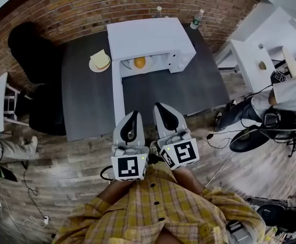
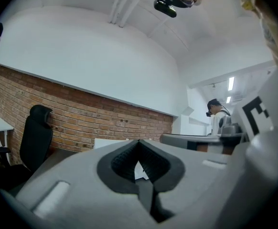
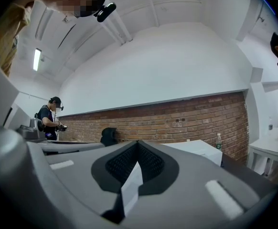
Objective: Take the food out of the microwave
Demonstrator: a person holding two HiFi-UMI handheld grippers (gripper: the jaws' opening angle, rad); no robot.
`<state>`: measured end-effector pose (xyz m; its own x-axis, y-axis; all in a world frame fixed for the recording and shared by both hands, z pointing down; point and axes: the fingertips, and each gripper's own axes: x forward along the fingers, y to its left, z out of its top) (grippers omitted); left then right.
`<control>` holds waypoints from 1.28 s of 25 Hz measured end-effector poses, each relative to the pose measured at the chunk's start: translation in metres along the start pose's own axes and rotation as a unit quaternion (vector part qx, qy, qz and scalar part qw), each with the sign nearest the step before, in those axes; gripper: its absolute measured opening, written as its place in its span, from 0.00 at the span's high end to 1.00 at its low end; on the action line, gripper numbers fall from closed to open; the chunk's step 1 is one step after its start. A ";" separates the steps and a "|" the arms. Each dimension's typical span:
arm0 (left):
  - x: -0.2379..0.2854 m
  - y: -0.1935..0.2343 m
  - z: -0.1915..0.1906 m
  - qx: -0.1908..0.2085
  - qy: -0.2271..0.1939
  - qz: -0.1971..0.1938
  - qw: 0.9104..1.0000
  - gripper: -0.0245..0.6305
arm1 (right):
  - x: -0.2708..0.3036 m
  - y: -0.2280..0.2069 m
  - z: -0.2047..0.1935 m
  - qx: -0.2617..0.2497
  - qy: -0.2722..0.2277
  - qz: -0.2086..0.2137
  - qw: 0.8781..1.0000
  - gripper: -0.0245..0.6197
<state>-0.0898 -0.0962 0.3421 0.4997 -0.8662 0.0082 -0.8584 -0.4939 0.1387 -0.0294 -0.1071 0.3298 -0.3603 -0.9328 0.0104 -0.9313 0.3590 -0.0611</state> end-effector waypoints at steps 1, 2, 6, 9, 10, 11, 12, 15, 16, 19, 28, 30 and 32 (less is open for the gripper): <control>0.004 -0.001 -0.002 -0.001 0.000 0.004 1.000 0.96 | 0.001 -0.004 0.000 0.001 -0.001 0.003 1.000 0.96; 0.008 -0.003 -0.004 -0.001 0.003 0.007 1.000 0.96 | 0.002 -0.009 0.000 0.003 -0.001 0.006 1.000 0.96; 0.027 -0.011 -0.010 0.000 0.005 0.014 1.000 0.96 | 0.007 -0.028 0.000 0.004 -0.006 0.016 1.000 0.96; 0.041 -0.013 -0.017 0.003 0.008 0.025 1.000 0.96 | 0.015 -0.043 -0.009 0.008 -0.003 0.023 1.000 0.96; 0.046 -0.013 -0.020 0.003 0.010 0.029 1.000 0.96 | 0.018 -0.048 -0.014 0.012 0.001 0.024 1.000 0.96; 0.051 -0.013 -0.023 0.002 0.012 0.032 0.999 0.96 | 0.022 -0.054 -0.019 0.017 0.005 0.025 1.000 0.96; 0.055 -0.012 -0.026 0.001 0.013 0.036 0.999 0.96 | 0.025 -0.061 -0.025 0.024 0.009 0.026 0.999 0.96; 0.067 -0.011 -0.033 0.004 0.019 0.047 0.999 0.96 | 0.037 -0.077 -0.041 0.050 0.023 0.029 0.998 0.96; 0.070 -0.010 -0.036 0.004 0.022 0.050 0.999 0.96 | 0.041 -0.082 -0.044 0.059 0.026 0.031 0.997 0.96; 0.081 -0.011 -0.042 0.001 0.026 0.055 0.998 0.96 | 0.055 -0.095 -0.052 0.079 0.031 0.034 0.996 0.96; 0.102 -0.007 -0.064 0.006 0.049 0.076 0.996 0.96 | 0.102 -0.134 -0.119 0.177 0.088 0.038 0.980 0.96; 0.107 -0.006 -0.065 0.005 0.050 0.079 0.996 0.96 | 0.113 -0.144 -0.135 0.207 0.100 0.034 0.973 0.96; 0.112 -0.005 -0.067 0.006 0.051 0.080 0.995 0.96 | 0.124 -0.151 -0.149 0.237 0.110 0.032 0.965 0.96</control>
<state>-0.0218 -0.1852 0.4088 0.3644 -0.9220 0.1304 -0.9292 -0.3508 0.1165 0.0592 -0.2720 0.4893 -0.4677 -0.8611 0.1992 -0.7960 0.3123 -0.5186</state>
